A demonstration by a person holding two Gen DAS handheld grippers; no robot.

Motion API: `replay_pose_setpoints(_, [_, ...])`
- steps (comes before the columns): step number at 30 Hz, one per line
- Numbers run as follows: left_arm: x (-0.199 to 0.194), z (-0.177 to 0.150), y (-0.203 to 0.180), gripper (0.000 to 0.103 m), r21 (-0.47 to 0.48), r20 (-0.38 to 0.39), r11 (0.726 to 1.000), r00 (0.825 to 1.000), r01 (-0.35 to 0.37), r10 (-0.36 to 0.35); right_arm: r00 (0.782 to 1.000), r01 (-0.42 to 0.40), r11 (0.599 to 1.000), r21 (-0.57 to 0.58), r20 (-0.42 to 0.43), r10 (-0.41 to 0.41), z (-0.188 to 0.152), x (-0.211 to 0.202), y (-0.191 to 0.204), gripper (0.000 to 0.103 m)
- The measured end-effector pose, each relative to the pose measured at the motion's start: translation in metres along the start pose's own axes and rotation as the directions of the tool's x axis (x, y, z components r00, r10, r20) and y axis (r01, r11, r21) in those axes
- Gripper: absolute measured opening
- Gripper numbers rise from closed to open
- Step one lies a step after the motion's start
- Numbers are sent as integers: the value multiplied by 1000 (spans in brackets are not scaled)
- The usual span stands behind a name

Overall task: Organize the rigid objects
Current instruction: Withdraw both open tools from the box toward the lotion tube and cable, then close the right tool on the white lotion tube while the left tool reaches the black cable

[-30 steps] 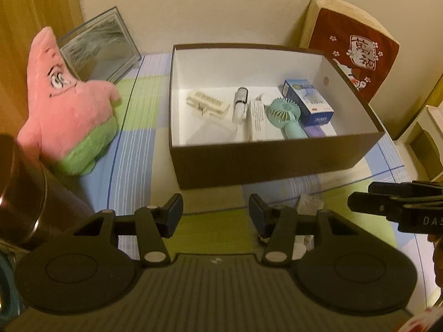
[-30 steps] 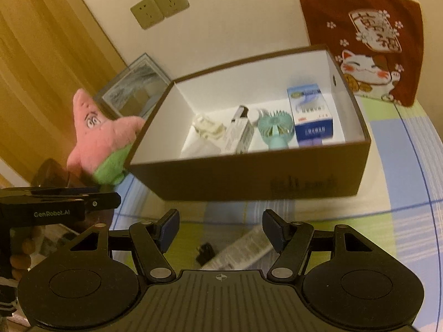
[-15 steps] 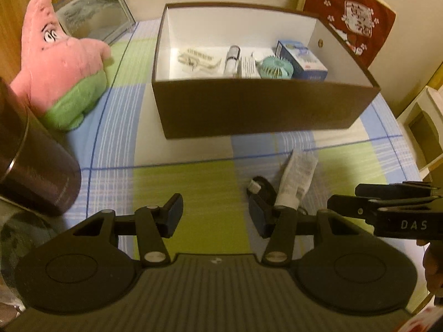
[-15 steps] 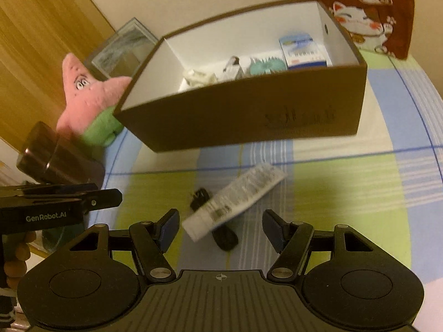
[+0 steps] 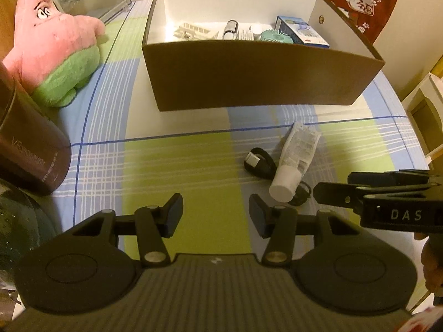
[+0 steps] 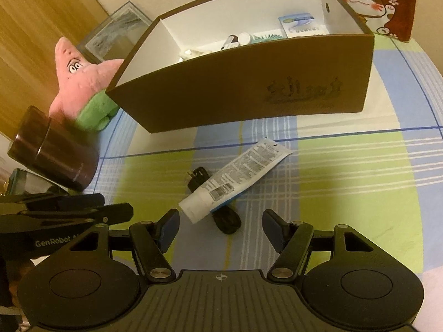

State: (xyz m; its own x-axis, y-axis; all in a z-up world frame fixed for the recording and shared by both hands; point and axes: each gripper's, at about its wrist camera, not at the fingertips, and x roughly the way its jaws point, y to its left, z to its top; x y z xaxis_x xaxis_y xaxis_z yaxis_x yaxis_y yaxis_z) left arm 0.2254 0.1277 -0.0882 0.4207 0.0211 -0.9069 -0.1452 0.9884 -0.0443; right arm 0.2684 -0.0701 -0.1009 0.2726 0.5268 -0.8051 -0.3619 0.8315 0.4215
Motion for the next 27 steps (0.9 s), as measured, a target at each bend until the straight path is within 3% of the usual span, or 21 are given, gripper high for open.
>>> replay_pose_setpoints(12, [21,-3,7,50,-12,-42,1000,999,-28,27,1000,3,1000,-2,-1,-3,1,15,10,65])
replay_pose_setpoints(16, [23,-2,8,50,-12,-46,1000,999,-27,26,1000,0,1000,3,6,0,5,18,13,55])
replay_pose_setpoints(27, [30,-3,14,50,-22,-59,999,998,-30,29,999,46,996,80,-31,-43,15,48,20,50])
